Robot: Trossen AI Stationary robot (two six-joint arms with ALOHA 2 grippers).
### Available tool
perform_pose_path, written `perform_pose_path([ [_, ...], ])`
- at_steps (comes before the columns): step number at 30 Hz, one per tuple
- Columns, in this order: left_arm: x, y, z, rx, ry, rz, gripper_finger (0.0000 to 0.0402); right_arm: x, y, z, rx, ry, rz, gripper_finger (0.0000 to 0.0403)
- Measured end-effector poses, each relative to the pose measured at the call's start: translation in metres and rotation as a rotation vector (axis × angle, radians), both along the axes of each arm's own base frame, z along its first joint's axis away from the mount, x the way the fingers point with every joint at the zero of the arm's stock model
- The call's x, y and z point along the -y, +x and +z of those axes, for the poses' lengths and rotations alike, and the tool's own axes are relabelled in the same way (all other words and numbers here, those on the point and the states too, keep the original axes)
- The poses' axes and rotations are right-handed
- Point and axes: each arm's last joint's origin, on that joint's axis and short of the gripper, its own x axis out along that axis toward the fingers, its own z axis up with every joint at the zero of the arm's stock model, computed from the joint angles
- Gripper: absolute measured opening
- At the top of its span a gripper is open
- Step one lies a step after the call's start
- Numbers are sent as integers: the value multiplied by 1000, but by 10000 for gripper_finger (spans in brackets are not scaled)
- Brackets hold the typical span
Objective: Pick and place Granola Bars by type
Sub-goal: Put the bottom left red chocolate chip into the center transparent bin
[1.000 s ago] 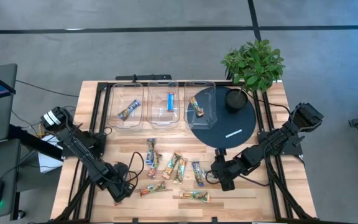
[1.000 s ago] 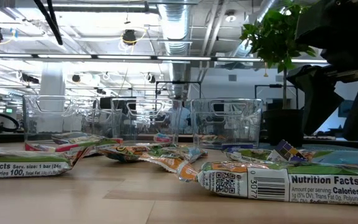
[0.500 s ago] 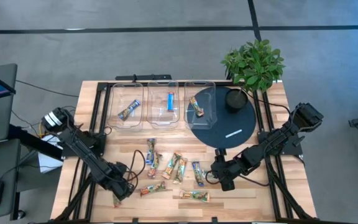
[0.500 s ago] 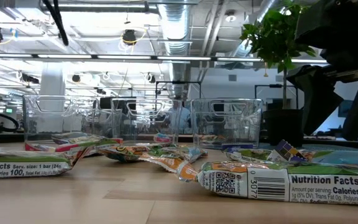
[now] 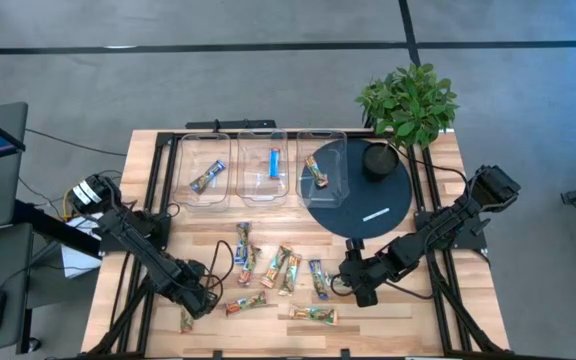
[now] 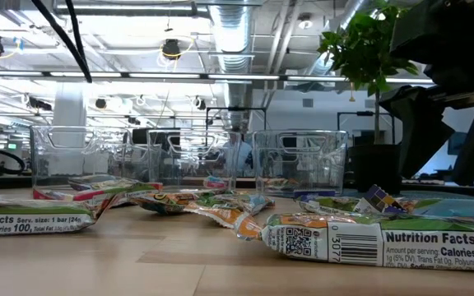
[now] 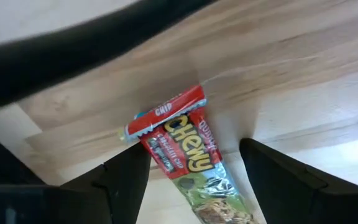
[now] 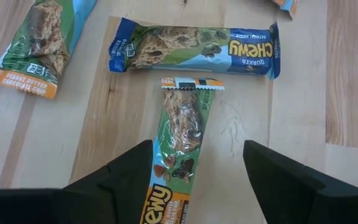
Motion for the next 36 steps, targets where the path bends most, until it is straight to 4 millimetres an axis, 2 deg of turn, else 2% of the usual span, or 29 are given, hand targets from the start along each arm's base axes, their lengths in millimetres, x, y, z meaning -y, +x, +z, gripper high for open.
perform_pose_path([
  [9,5,3,2,-13,-70,-10,244,0,1,0,7,-4,13,245],
  [21,7,3,3,10,-86,-98,138,0,0,0,6,-5,13,245],
  [26,6,3,3,43,-75,-173,108,0,0,0,6,-6,14,245],
  [36,-6,8,2,122,52,-323,103,0,1,1,22,-21,11,245],
])
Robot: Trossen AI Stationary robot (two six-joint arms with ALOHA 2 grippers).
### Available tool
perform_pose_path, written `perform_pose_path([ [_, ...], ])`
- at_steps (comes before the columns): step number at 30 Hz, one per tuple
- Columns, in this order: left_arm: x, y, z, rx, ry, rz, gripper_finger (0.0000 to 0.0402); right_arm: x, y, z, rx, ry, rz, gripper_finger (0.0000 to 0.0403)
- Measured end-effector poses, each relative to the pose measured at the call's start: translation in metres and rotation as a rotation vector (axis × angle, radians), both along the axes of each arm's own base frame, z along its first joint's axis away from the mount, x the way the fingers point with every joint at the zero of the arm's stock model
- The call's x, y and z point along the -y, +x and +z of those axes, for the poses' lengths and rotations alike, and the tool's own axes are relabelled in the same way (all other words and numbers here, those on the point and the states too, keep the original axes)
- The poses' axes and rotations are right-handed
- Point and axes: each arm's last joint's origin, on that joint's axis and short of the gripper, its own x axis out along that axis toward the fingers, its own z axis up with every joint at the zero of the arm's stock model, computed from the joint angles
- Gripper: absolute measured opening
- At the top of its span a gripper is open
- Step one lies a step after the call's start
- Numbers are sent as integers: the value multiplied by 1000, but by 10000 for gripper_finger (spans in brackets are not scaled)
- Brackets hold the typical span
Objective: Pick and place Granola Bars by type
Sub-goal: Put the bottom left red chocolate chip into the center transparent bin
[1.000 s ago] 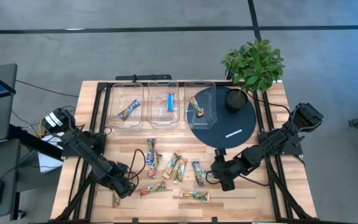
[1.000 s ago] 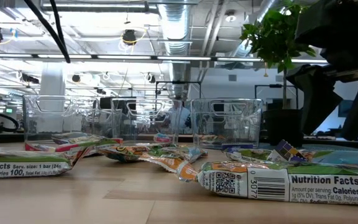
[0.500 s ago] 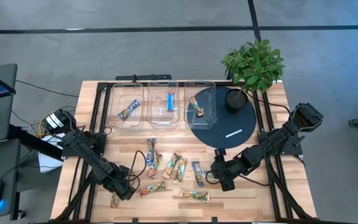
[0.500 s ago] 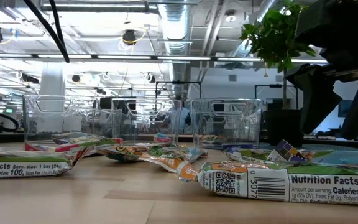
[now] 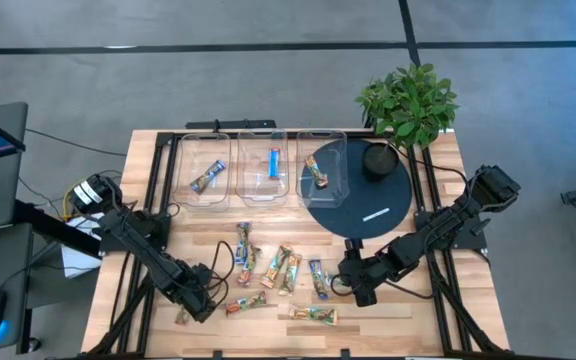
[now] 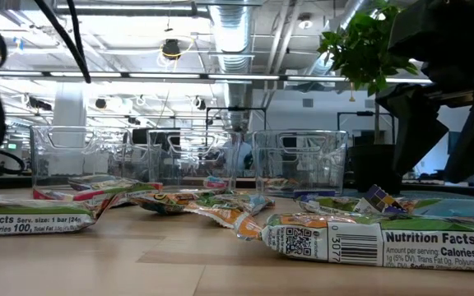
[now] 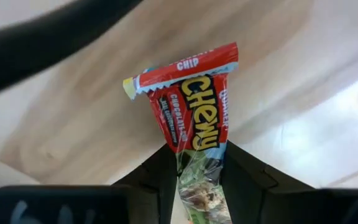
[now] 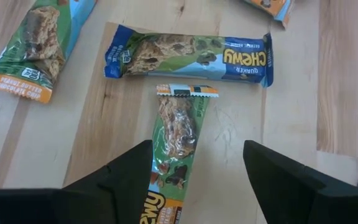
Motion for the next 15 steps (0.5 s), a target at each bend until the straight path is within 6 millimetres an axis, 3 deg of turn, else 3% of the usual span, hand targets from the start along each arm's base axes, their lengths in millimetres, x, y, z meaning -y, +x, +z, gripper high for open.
perform_pose_path([
  [15,-22,14,-1,121,187,-82,95,0,0,0,0,0,1,245],
])
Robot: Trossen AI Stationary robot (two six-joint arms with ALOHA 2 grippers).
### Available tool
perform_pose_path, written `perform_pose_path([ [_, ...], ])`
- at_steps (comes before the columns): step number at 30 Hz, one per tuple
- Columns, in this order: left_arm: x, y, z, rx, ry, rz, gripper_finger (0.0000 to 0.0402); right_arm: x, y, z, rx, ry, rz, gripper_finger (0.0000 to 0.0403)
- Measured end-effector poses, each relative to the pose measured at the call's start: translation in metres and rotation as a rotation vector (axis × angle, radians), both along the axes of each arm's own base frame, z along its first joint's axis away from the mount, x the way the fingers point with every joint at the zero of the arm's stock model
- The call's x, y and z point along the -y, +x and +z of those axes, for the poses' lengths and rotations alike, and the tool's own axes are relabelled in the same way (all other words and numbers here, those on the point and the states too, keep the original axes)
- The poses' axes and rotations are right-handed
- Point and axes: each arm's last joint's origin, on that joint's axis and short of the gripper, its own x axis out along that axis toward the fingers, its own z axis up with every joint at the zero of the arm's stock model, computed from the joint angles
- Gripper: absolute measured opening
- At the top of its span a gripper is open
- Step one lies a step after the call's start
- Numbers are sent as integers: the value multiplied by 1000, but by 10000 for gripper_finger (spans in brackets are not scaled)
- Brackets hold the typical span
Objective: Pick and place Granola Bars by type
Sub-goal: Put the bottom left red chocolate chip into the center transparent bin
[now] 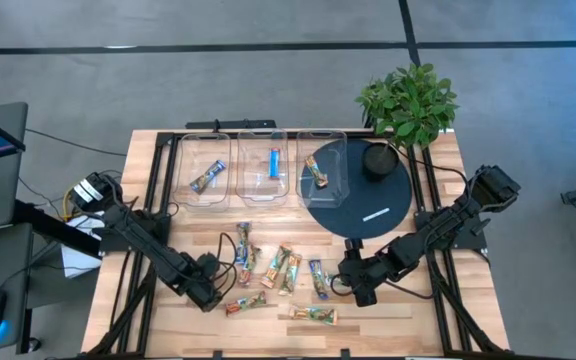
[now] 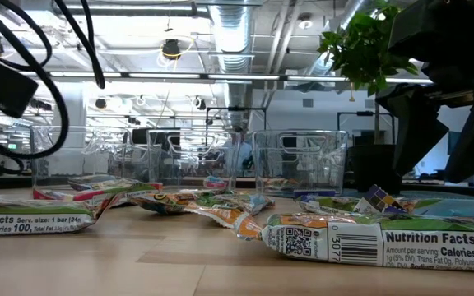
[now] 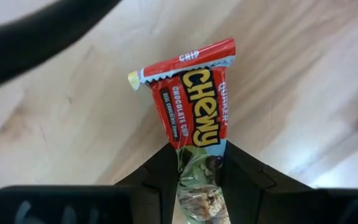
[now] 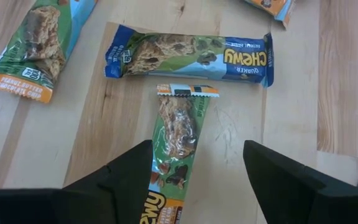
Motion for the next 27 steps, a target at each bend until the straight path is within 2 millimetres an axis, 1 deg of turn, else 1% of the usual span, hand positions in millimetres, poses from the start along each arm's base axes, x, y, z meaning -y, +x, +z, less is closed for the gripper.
perform_pose_path([
  [5,-2,1,0,39,51,-12,94,0,0,0,0,0,0,244],
  [10,-4,8,8,108,193,-47,94,0,0,0,2,-6,10,245],
  [14,-1,17,25,172,291,-77,94,0,1,0,8,-4,14,245],
  [20,-3,27,50,208,422,-101,93,0,1,0,9,-7,14,245],
  [23,-7,30,65,220,536,-107,93,0,1,0,9,-10,18,245],
  [27,-19,31,88,213,744,-122,93,0,1,0,10,-10,19,245],
])
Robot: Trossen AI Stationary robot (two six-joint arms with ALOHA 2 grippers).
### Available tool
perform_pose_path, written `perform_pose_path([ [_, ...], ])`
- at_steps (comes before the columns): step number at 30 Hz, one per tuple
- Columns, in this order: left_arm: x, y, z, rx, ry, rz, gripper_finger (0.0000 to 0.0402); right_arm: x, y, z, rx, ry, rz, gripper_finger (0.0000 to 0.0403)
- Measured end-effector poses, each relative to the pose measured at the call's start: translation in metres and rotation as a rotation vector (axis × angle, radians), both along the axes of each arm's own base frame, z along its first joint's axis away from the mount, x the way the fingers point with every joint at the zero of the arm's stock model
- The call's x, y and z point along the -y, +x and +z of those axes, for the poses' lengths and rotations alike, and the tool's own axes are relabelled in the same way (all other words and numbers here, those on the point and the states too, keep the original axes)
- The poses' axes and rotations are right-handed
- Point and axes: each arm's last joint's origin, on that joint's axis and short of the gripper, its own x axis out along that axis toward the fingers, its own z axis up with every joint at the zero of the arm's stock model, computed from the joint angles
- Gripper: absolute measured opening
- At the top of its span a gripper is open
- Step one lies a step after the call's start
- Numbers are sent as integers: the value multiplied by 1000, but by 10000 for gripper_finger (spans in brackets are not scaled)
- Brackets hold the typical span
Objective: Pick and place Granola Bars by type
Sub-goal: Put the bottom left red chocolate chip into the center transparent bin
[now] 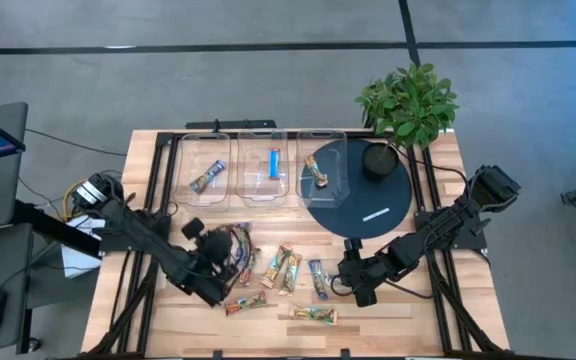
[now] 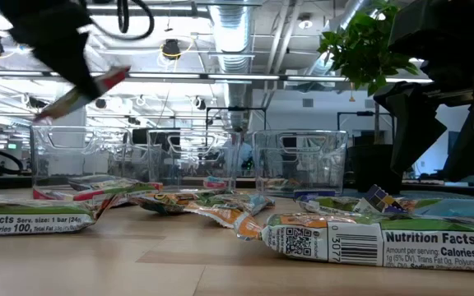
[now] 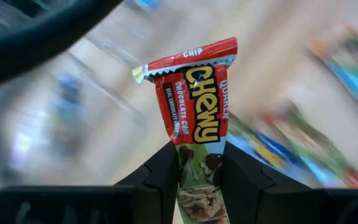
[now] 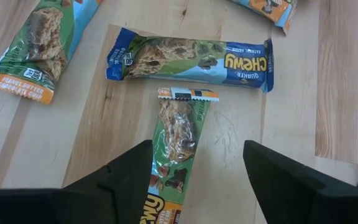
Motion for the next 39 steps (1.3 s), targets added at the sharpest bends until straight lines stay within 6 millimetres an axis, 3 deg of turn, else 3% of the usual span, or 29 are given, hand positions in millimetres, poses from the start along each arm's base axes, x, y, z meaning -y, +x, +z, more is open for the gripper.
perform_pose_path([
  [6,-33,0,20,-72,207,108,93,0,0,0,1,0,1,245],
  [11,-56,9,21,-125,219,178,93,0,0,0,2,-4,8,245],
  [24,-89,37,18,-71,310,154,93,-2,3,2,36,-10,42,245],
  [32,-129,75,19,-6,300,138,93,-2,3,2,39,-14,50,245],
  [39,-175,98,24,84,150,105,93,-2,3,2,40,-17,54,244],
])
